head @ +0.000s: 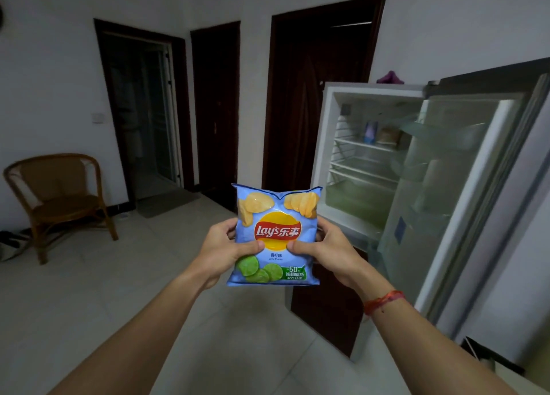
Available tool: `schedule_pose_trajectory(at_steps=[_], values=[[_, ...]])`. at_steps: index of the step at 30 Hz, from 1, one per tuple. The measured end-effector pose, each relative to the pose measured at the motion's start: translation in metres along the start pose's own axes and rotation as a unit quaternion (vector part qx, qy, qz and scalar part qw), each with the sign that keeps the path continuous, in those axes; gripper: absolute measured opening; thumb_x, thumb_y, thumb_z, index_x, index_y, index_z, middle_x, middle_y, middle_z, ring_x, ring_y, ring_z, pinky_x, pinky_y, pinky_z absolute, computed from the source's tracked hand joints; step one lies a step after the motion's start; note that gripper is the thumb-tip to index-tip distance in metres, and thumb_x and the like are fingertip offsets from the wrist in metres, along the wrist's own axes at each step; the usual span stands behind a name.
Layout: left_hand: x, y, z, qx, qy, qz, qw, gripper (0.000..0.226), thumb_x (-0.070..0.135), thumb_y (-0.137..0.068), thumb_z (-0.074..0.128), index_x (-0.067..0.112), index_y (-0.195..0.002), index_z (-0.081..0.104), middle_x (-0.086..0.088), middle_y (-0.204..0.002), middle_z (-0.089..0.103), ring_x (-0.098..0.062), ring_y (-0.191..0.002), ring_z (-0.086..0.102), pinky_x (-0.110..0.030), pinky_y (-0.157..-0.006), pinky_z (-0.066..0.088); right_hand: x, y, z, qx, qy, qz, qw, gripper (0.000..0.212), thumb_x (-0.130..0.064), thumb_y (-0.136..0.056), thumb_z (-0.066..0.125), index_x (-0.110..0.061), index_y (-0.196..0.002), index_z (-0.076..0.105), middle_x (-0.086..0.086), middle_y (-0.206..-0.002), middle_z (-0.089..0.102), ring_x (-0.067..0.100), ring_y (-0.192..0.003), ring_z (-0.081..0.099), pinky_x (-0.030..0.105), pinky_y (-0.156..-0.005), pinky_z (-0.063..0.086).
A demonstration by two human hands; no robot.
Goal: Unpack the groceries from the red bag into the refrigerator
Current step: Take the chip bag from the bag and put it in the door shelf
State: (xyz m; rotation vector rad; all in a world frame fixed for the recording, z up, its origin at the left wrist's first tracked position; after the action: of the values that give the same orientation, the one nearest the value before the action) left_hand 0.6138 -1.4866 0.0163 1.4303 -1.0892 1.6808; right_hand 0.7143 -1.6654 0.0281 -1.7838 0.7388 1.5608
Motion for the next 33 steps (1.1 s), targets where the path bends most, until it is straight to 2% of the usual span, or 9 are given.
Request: schedule_pose_trajectory(at_steps=[9, 14, 21, 25, 29, 33], values=[[-0.024, -0.161, 0.004, -0.021, 0.002, -0.011, 1.0, 0.042, -0.002, -0.073, 0.08, 0.007, -0.111, 0.066, -0.009, -0.102, 0.076, -0.027, -0.089, 0.075, -0.033, -0.068, 0.061, 0.022, -0.153, -0.039, 0.01, -0.021, 0.018, 1.0, 0.047, 0.004, -0.079, 0.082, -0.012, -0.119, 0.065, 0.001, -0.097, 0.08, 0.018, -0.087, 0.077, 0.025, -0.065, 0.06], [-0.04, -0.234, 0.003, -0.034, 0.005, -0.02, 0.999, 0.04, -0.003, -0.076, 0.078, 0.004, -0.112, 0.065, -0.009, -0.101, 0.076, -0.027, -0.09, 0.074, -0.032, -0.068, 0.06, 0.031, -0.223, -0.056, 0.01, -0.017, 0.021, 1.0, 0.049, 0.004, -0.078, 0.082, -0.012, -0.121, 0.064, 0.006, -0.1, 0.079, 0.021, -0.089, 0.077, 0.027, -0.065, 0.06], [-0.061, -0.328, -0.002, -0.039, -0.006, -0.013, 0.999, 0.036, -0.001, -0.075, 0.079, 0.01, -0.107, 0.067, -0.001, -0.095, 0.078, -0.021, -0.087, 0.075, -0.027, -0.064, 0.059, 0.044, -0.308, -0.073, 0.022, -0.013, 0.023, 0.999, 0.046, 0.006, -0.079, 0.08, -0.013, -0.118, 0.064, 0.005, -0.098, 0.08, 0.022, -0.088, 0.077, 0.028, -0.066, 0.06], [-0.076, -0.384, -0.004, -0.064, -0.009, 0.003, 0.998, 0.035, -0.002, -0.075, 0.078, 0.012, -0.105, 0.068, 0.004, -0.094, 0.078, -0.016, -0.087, 0.074, -0.023, -0.065, 0.058, 0.055, -0.355, -0.082, 0.044, -0.013, 0.018, 0.999, 0.046, 0.006, -0.079, 0.081, -0.013, -0.118, 0.064, 0.006, -0.099, 0.08, 0.024, -0.09, 0.077, 0.03, -0.069, 0.061], [-0.09, -0.448, -0.005, -0.105, -0.005, 0.013, 0.994, 0.039, -0.001, -0.075, 0.079, 0.007, -0.111, 0.067, -0.004, -0.101, 0.077, -0.022, -0.093, 0.074, -0.028, -0.069, 0.059, 0.063, -0.401, -0.095, 0.091, -0.008, 0.019, 0.996, 0.045, 0.005, -0.077, 0.083, -0.016, -0.113, 0.067, 0.005, -0.097, 0.08, 0.023, -0.088, 0.077, 0.029, -0.067, 0.061], [-0.093, -0.511, 0.004, -0.154, 0.003, 0.02, 0.988, 0.04, -0.005, -0.074, 0.079, 0.003, -0.111, 0.067, -0.009, -0.101, 0.076, -0.027, -0.093, 0.074, -0.03, -0.071, 0.06, 0.062, -0.442, -0.112, 0.139, 0.007, 0.016, 0.99, 0.05, 0.003, -0.074, 0.085, -0.014, -0.117, 0.067, 0.007, -0.1, 0.079, 0.026, -0.092, 0.077, 0.034, -0.072, 0.062]])
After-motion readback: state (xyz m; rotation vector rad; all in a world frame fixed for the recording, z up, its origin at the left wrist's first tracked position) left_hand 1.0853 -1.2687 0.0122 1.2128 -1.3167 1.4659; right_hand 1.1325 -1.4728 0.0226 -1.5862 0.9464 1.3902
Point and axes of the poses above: each hand's wrist, its own y-axis away from the middle knuckle, its own z-axis out of the palm, x = y × z, the point moved 7 cm from there along -y, towards the middle knuckle
